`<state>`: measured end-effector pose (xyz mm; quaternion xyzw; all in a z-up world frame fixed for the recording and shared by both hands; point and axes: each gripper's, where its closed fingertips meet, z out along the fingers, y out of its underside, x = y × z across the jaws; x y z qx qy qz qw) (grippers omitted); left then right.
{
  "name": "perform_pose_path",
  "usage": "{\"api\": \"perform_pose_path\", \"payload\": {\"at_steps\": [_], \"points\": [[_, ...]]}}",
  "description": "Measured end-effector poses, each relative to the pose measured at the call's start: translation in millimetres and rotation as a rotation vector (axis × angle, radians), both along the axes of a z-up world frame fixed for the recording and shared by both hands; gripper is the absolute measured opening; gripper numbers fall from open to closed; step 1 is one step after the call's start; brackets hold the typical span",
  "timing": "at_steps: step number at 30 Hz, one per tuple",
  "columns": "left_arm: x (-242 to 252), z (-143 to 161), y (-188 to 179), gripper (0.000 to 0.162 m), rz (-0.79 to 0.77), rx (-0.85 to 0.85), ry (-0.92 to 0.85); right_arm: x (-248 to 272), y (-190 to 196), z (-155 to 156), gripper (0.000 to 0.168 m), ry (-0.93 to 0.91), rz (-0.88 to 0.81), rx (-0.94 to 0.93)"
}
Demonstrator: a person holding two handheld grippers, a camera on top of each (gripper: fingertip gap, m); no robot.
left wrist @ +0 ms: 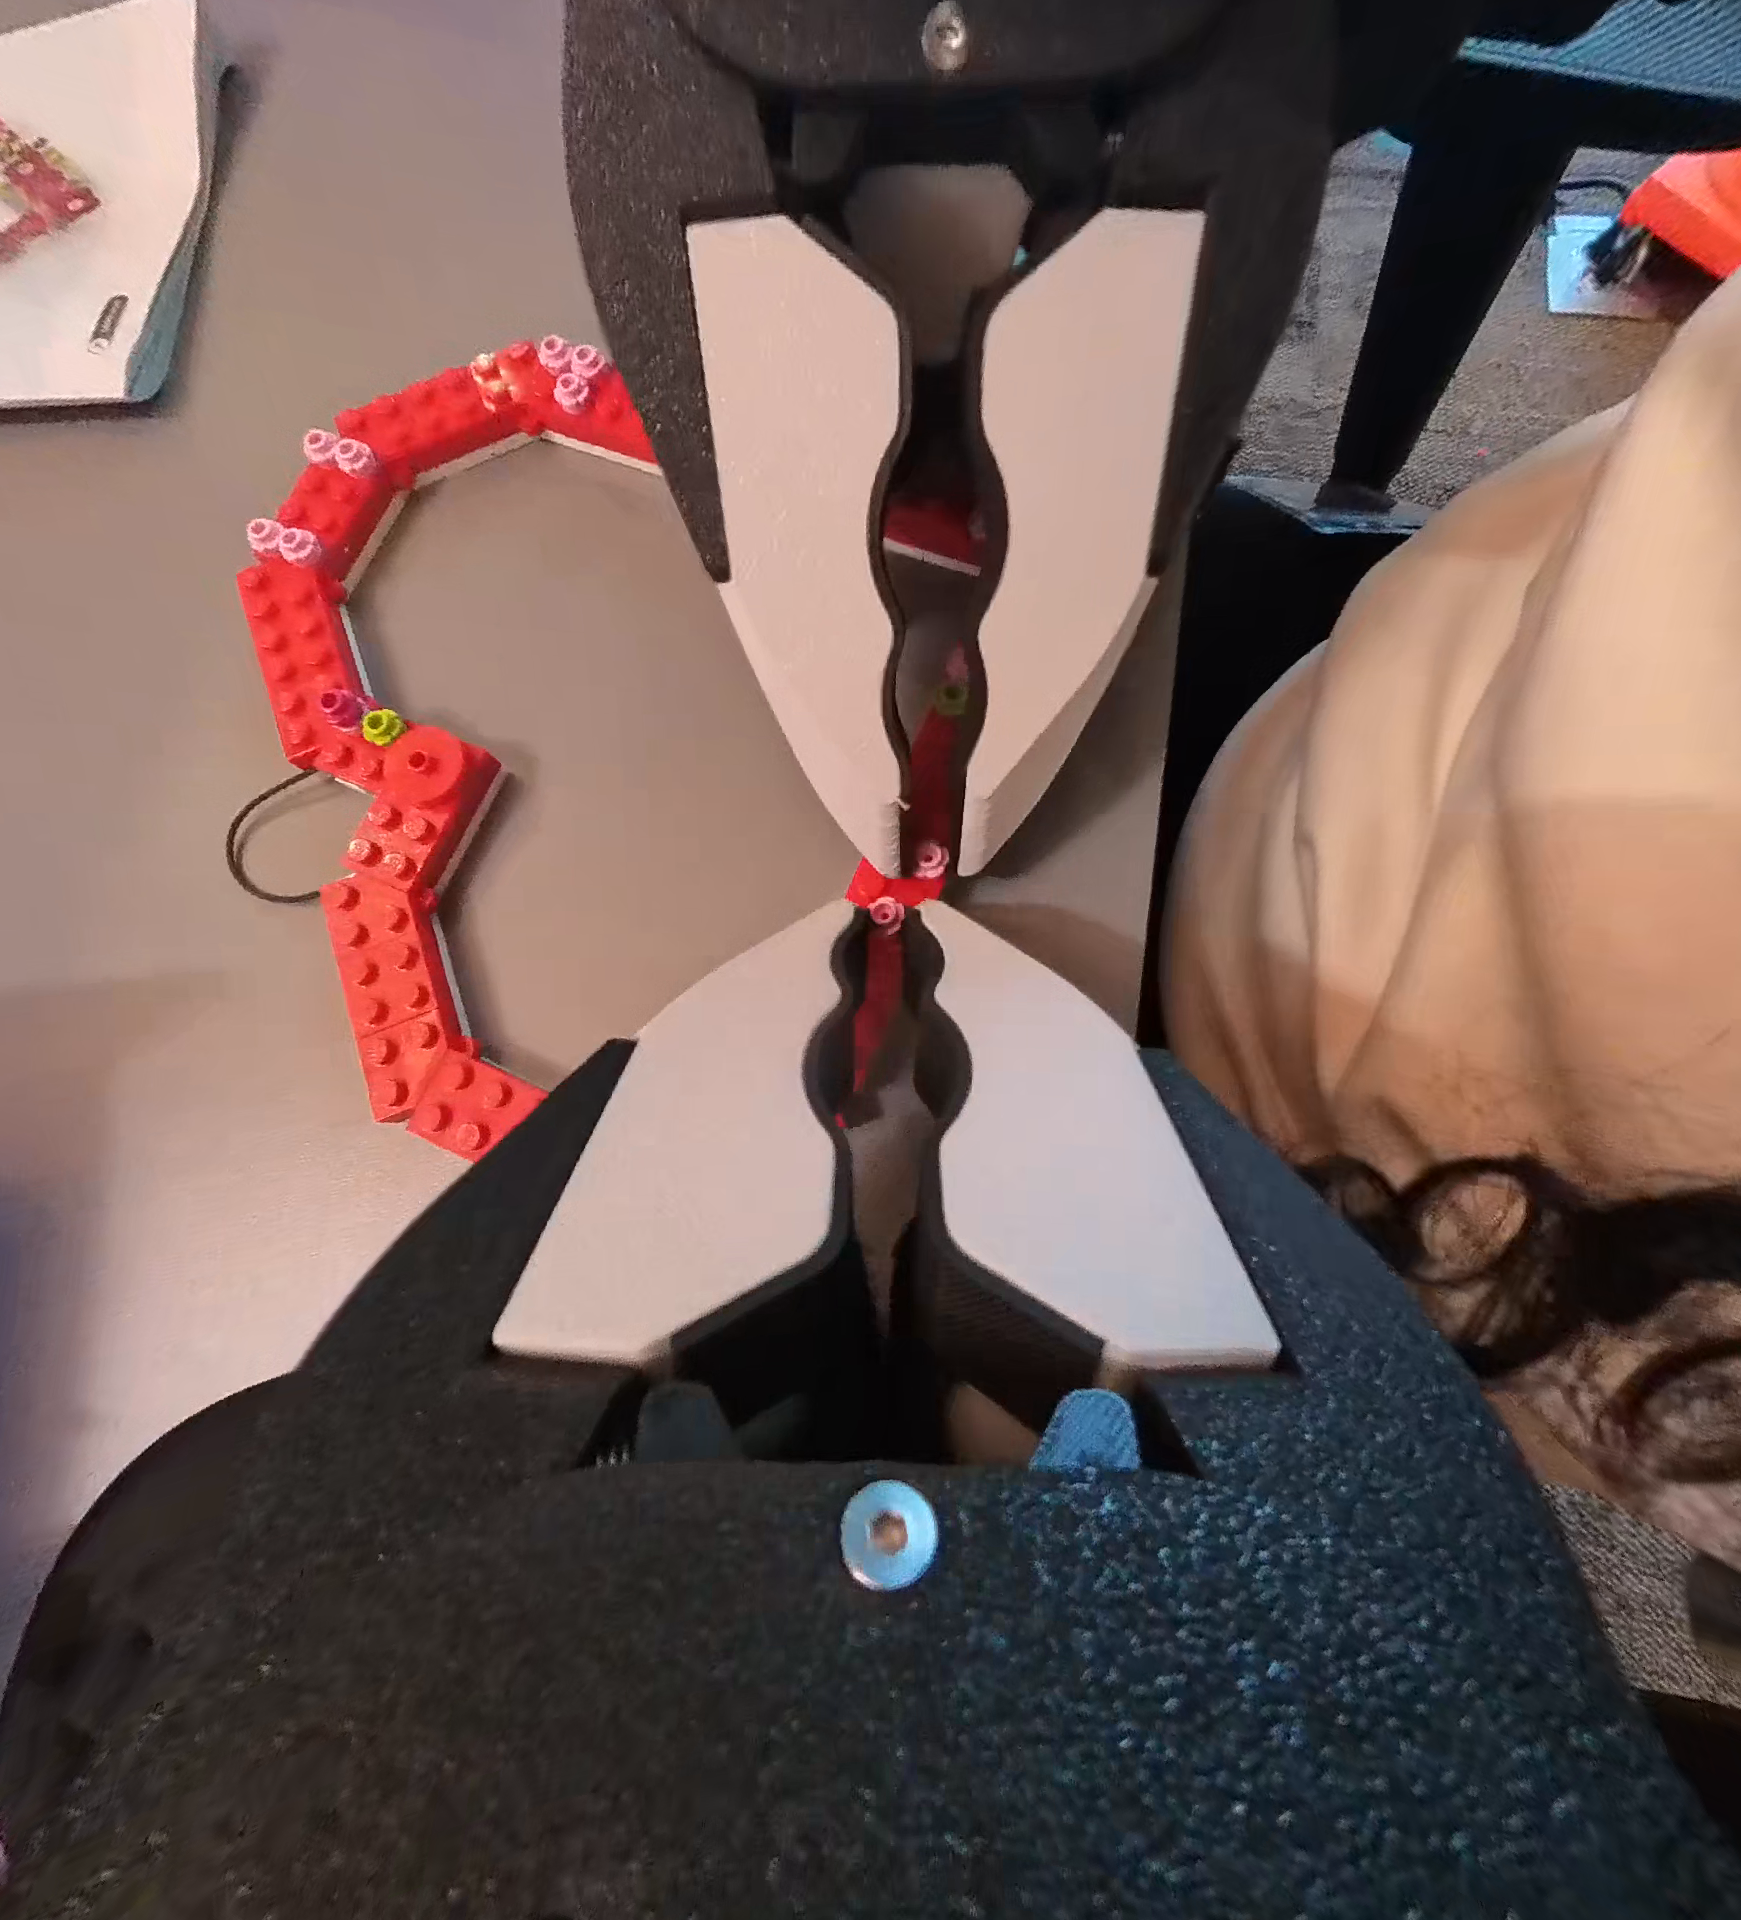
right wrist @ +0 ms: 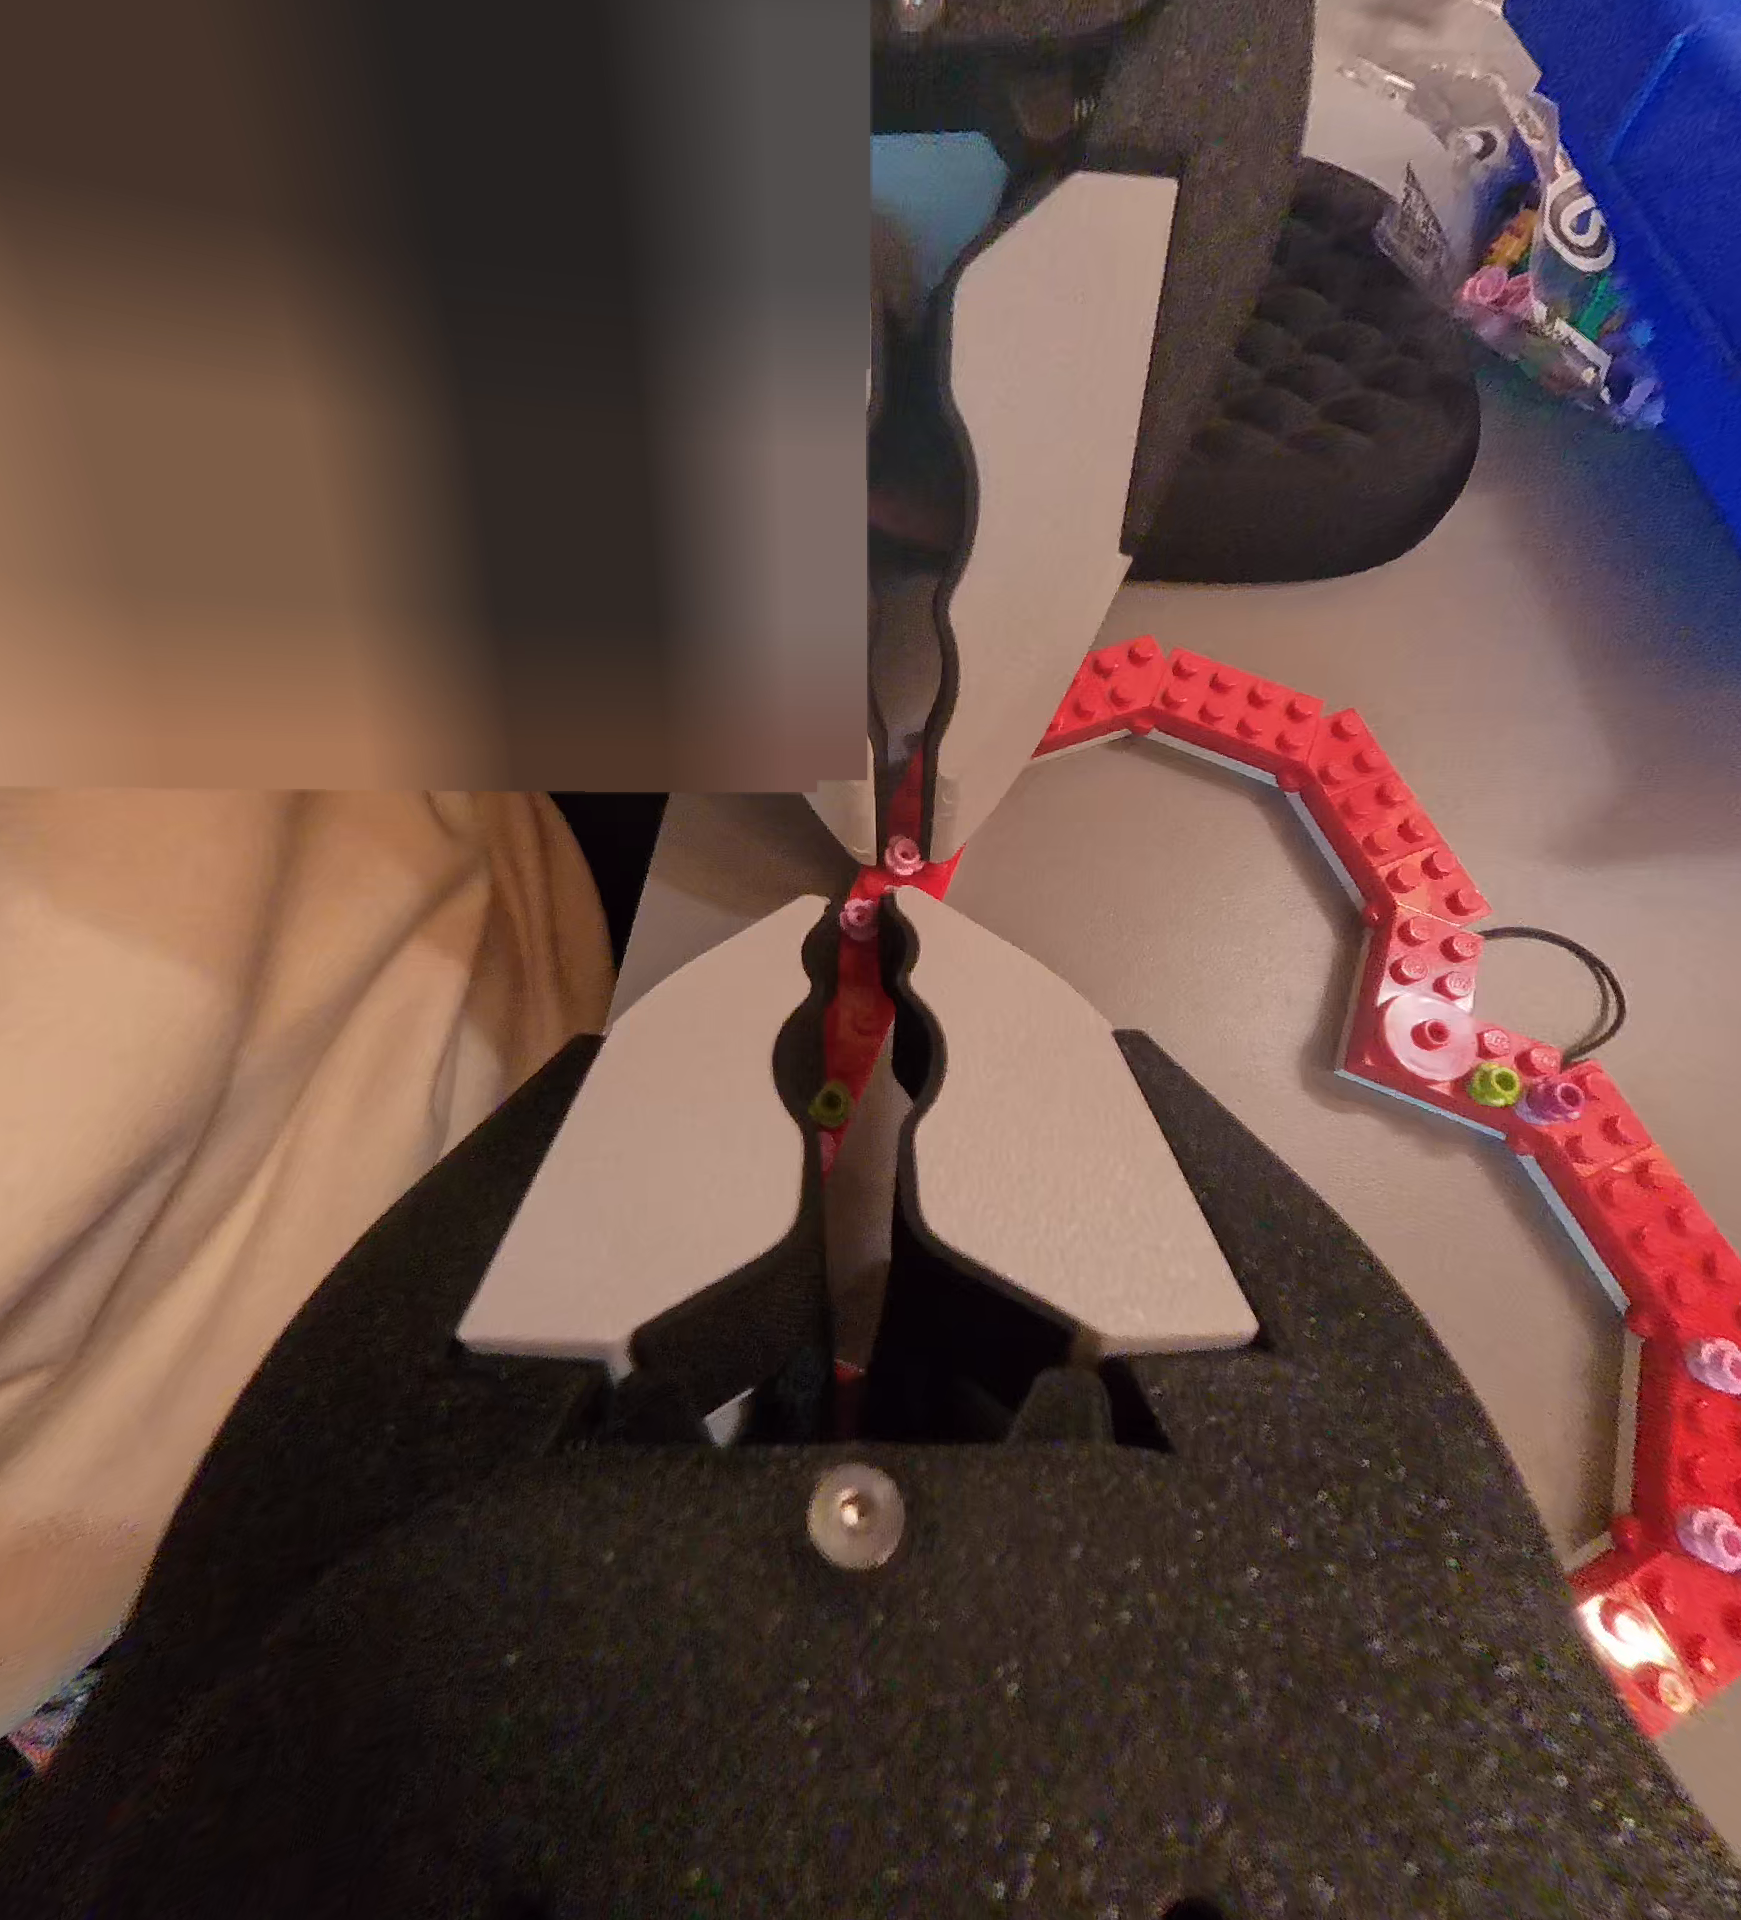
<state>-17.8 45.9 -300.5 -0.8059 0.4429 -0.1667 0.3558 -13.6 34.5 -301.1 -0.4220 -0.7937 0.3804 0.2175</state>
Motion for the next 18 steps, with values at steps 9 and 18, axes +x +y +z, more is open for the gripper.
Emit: {"api": "perform_pose_path", "payload": {"at_steps": [9,18], "points": [[-0.2,-0.2,0.0,0.006,0.002,0.004,-0.004,0.8,1.4,-1.6,0.007,-0.094,-0.03,0.173],[0.8,0.2,0.1,0.006,0.003,0.009,-0.013,0.5,-0.1,3.9,0.005,0.044,-0.007,-0.01]]}}
